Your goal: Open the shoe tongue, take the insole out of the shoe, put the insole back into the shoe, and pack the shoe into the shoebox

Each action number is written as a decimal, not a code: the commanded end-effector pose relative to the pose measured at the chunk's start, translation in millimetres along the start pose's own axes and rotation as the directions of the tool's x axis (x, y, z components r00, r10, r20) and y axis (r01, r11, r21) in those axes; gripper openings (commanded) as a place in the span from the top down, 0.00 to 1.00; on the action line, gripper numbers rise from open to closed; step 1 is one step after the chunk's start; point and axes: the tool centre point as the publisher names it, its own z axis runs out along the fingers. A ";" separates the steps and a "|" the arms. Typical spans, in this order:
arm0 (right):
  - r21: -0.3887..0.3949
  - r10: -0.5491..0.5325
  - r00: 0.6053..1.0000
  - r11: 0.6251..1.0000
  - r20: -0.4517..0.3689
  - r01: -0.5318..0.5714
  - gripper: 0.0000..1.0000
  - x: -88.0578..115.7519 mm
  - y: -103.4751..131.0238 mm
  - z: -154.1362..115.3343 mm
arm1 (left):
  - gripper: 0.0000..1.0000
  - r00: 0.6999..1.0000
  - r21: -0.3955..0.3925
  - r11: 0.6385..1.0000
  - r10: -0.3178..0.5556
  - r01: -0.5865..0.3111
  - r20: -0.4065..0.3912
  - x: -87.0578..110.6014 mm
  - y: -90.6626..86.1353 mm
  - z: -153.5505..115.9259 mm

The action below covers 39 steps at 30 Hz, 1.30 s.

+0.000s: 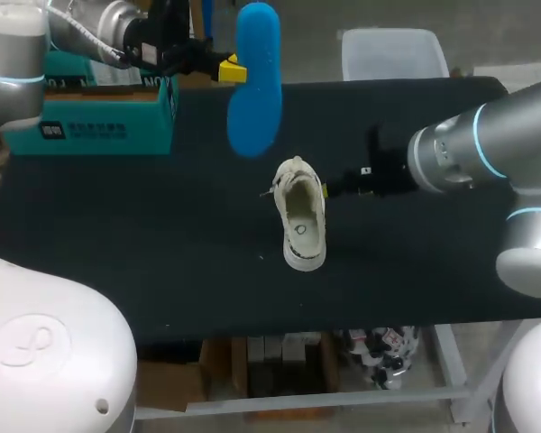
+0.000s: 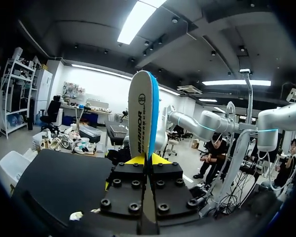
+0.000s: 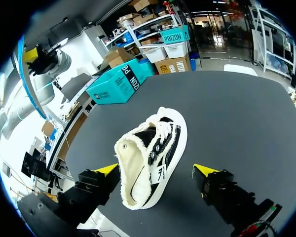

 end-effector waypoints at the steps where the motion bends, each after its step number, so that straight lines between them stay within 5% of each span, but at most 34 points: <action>1: 0.017 -0.022 0.999 1.000 -0.030 0.022 0.00 -3.2 4.3 -2.8 | 1.00 0.999 -0.005 0.999 0.048 -0.048 0.002 2.1 2.2 3.0; 11: 0.061 -0.058 0.994 0.996 -0.098 0.064 0.00 -5.2 17.9 -13.8 | 1.00 0.968 -0.039 0.968 0.247 -0.249 -0.048 7.7 15.8 1.6; 22: 0.006 -0.099 0.979 0.995 -0.179 0.102 0.00 2.8 11.6 -24.6 | 1.00 0.979 -0.015 0.981 0.190 -0.192 -0.069 -12.0 52.6 0.7; 28: 0.026 -0.067 0.973 0.997 -0.220 0.075 0.00 -1.9 7.2 -31.3 | 1.00 0.922 -0.074 0.922 0.373 -0.381 -0.098 -10.7 68.0 17.8; 37: 0.138 -0.017 0.958 0.989 -0.286 0.058 0.00 -5.4 11.5 -39.0 | 1.00 0.899 -0.133 0.890 0.426 -0.437 -0.099 -8.3 83.0 32.5; 39: 0.171 -0.074 0.947 0.976 -0.312 0.132 0.00 -0.6 17.8 -39.7 | 1.00 0.898 -0.133 0.889 0.427 -0.439 -0.106 -7.7 83.6 33.9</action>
